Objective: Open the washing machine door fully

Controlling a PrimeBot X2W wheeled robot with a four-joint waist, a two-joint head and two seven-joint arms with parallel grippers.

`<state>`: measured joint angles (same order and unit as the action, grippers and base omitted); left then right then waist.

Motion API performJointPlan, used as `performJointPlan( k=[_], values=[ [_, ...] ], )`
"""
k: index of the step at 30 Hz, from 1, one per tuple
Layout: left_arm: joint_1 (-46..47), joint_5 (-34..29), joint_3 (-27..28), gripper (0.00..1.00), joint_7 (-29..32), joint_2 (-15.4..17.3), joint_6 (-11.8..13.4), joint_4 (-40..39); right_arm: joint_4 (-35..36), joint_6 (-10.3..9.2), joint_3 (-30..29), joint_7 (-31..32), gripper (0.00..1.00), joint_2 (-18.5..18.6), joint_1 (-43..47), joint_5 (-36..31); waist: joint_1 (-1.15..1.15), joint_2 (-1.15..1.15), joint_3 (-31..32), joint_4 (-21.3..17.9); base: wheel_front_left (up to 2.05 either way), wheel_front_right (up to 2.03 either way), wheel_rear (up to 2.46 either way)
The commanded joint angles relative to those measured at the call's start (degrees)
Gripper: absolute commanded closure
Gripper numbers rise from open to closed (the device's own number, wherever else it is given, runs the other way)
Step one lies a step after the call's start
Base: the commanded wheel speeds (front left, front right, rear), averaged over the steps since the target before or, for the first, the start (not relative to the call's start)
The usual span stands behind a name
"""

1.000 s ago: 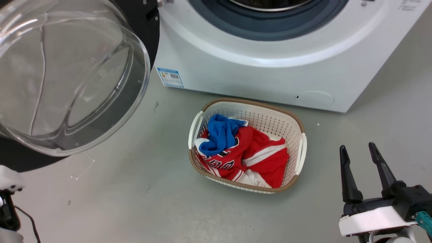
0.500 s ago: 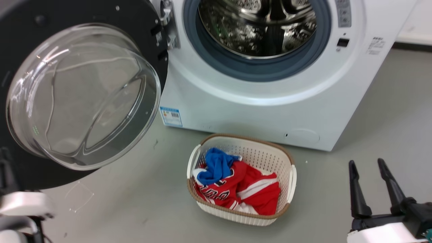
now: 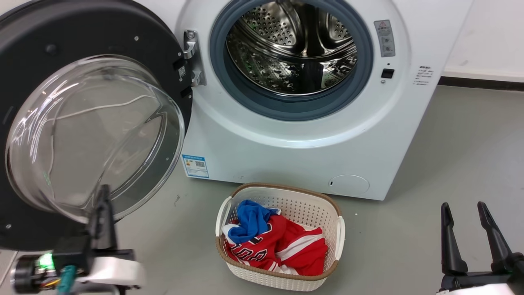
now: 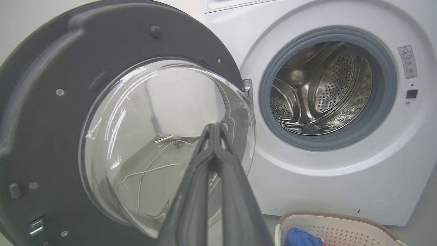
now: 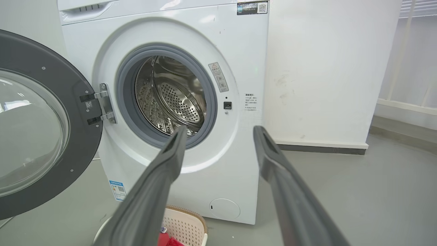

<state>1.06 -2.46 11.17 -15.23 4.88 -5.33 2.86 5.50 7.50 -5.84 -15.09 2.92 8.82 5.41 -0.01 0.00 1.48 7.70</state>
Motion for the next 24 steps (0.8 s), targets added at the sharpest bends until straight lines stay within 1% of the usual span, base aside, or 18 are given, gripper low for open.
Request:
performJointPlan(
  k=[1, 7, 15, 17, 18, 19, 20, 23, 24],
  values=[
    [-0.6, 0.4, -1.3, 1.00, 0.1, -0.3, -0.2, -0.3, 0.4, -0.01, -0.2, -0.1, 0.00, -0.1, 1.0, 0.4, 0.01, 0.00, 0.3, -0.6, 0.00, 0.00, 0.00],
    [-2.2, 2.1, -6.4, 1.00, 0.1, -1.3, -0.6, 0.4, 0.2, -0.01, 0.5, -0.1, 0.00, -0.1, 2.5, 0.5, 0.01, 0.00, 1.0, -3.0, 0.00, 0.00, 0.00],
    [-4.6, 3.9, -10.2, 1.00, 0.1, -1.8, 1.1, 1.5, -0.3, -0.01, 1.2, -0.1, 0.00, -0.1, 4.0, 1.2, 0.01, 0.00, 1.1, -6.4, 0.00, 0.00, 0.00],
    [-5.2, 4.4, -10.7, 0.77, 0.1, -1.9, 1.6, 1.8, -0.5, -0.01, 1.2, -0.1, 0.00, -0.1, 4.2, 1.4, 0.01, 0.00, 1.1, -7.0, 0.00, 0.00, 0.00],
    [-5.4, 4.7, -11.0, 0.22, 0.1, -1.9, 2.0, 2.0, -0.4, -0.01, 1.4, -0.1, 0.00, -0.1, 4.2, 1.5, 0.01, 0.00, 1.0, -7.3, 0.00, 0.00, 0.00],
    [-5.4, 4.7, -11.0, 0.22, 0.1, -1.9, 2.0, 2.0, -0.4, -0.01, 1.4, -0.1, 0.00, -0.1, 4.2, 1.5, 0.01, 0.00, 1.0, -7.3, 0.00, 0.00, 0.00],
    [-5.5, 4.7, -11.2, 0.00, 0.1, -1.9, 2.3, 2.0, -0.4, -0.01, 1.5, -0.1, 0.00, -0.1, 4.3, 1.5, 0.01, 0.00, 0.9, -7.5, 0.00, 0.00, 0.00],
    [-5.9, 4.9, -11.7, 0.00, 0.1, -2.0, 3.2, 2.4, -0.6, -0.01, 1.6, -0.1, 0.00, -0.1, 4.5, 1.7, 0.01, 0.00, 0.7, -8.1, 0.00, 0.00, 0.00],
    [-6.0, 4.9, -11.9, 0.00, 0.1, -2.0, 4.0, 3.0, -0.7, -0.01, 1.5, -0.1, 0.00, -0.1, 4.2, 2.0, 0.01, 0.00, 0.4, -8.4, 0.00, 0.00, 0.00]
  ],
)
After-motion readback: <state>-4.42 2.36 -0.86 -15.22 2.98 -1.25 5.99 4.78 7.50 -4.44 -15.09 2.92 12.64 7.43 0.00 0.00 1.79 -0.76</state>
